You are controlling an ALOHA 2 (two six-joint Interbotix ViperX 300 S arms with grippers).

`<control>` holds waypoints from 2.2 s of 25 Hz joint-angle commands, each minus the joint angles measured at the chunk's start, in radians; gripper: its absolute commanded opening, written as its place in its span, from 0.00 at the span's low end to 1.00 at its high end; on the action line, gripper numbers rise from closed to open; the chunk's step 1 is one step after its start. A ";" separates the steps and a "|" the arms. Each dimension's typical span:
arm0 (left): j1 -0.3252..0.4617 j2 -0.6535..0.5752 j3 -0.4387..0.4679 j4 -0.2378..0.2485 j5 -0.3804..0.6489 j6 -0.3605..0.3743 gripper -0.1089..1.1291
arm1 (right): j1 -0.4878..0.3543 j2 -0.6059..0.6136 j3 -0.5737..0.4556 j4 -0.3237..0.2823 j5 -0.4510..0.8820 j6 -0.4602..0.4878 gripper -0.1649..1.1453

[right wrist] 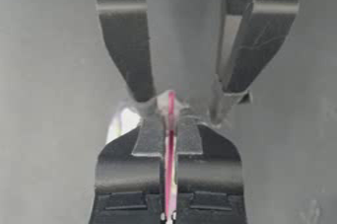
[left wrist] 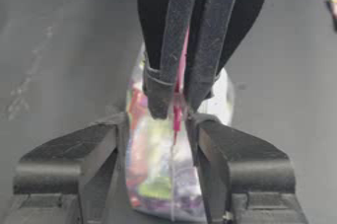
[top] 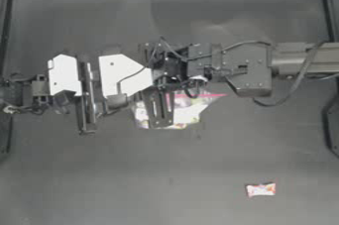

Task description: Put candy in bag

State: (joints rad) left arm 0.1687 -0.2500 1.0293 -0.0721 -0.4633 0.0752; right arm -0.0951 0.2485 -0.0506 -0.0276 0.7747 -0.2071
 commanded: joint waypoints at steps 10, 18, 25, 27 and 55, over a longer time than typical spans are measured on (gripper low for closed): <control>-0.002 -0.071 0.003 0.000 0.003 0.002 0.66 | 0.002 -0.037 -0.011 0.003 -0.006 0.000 0.17; -0.002 -0.072 0.000 0.002 0.002 0.008 0.29 | 0.002 -0.037 -0.009 0.002 -0.006 0.000 0.17; -0.011 -0.074 0.005 0.002 0.002 0.025 0.10 | 0.002 -0.037 -0.005 0.003 -0.006 0.002 0.17; -0.012 -0.074 0.003 0.003 0.002 0.029 0.11 | 0.002 -0.037 0.003 0.002 -0.003 0.002 0.17; -0.012 -0.074 0.008 0.002 0.002 0.034 0.11 | -0.023 -0.175 0.225 -0.008 0.005 0.103 0.17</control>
State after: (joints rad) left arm 0.1534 -0.2853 1.0400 -0.0675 -0.4587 0.1074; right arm -0.1150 0.1150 0.1641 -0.0337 0.7670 -0.1104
